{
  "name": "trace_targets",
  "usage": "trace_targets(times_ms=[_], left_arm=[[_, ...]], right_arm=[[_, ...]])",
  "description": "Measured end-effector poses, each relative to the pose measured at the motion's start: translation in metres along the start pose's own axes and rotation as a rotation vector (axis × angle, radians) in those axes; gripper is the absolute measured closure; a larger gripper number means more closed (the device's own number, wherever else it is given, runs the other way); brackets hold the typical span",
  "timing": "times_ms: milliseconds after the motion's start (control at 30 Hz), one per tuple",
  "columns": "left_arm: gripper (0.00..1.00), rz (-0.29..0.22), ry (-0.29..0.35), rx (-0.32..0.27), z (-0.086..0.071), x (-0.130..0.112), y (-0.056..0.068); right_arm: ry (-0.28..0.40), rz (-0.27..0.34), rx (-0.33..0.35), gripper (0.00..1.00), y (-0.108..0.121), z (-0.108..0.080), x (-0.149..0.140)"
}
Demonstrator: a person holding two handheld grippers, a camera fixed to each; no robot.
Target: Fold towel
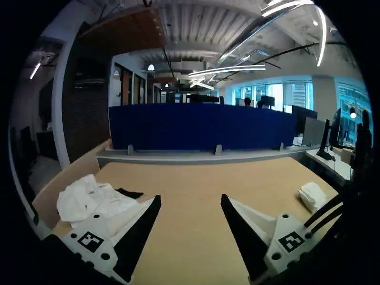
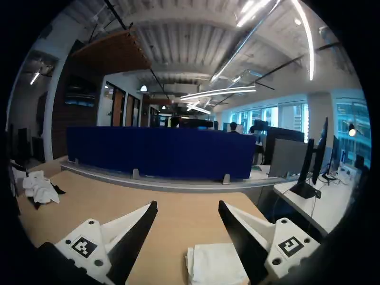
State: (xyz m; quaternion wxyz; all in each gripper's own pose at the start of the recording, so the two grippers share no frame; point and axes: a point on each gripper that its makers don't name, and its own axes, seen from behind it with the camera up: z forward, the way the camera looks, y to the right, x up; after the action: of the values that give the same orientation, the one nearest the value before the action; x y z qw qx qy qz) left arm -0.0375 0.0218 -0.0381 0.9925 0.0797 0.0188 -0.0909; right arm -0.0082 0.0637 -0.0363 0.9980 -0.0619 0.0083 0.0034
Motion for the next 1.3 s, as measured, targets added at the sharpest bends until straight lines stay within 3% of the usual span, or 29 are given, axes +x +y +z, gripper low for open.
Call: trace_targets(times_ms=[200,400,600,1000,1300], left_arm=[[0.07,-0.035,0.078,0.035,0.003,0.021,-0.011],[0.07,-0.028,0.100,0.057,0.007,0.025,-0.022],[0.07,-0.023,0.122,0.055,0.015,0.026,-0.023],[0.07,0.019,0.161,0.020,0.029,0.003,-0.015],[0.07,0.051,0.205,0.031,0.044,-0.026,-0.020]], right_arm=[[-0.002,0.012,0.012,0.00,-0.011,-0.003,0.000],[-0.001,0.012,0.014,0.00,-0.018,-0.001,0.005],[-0.003,0.005,0.019,0.00,-0.031,0.002,0.006],[0.016,-0.005,0.023,0.00,-0.052,0.003,0.004],[0.007,0.033,0.017,0.00,-0.062,0.007,-0.006]])
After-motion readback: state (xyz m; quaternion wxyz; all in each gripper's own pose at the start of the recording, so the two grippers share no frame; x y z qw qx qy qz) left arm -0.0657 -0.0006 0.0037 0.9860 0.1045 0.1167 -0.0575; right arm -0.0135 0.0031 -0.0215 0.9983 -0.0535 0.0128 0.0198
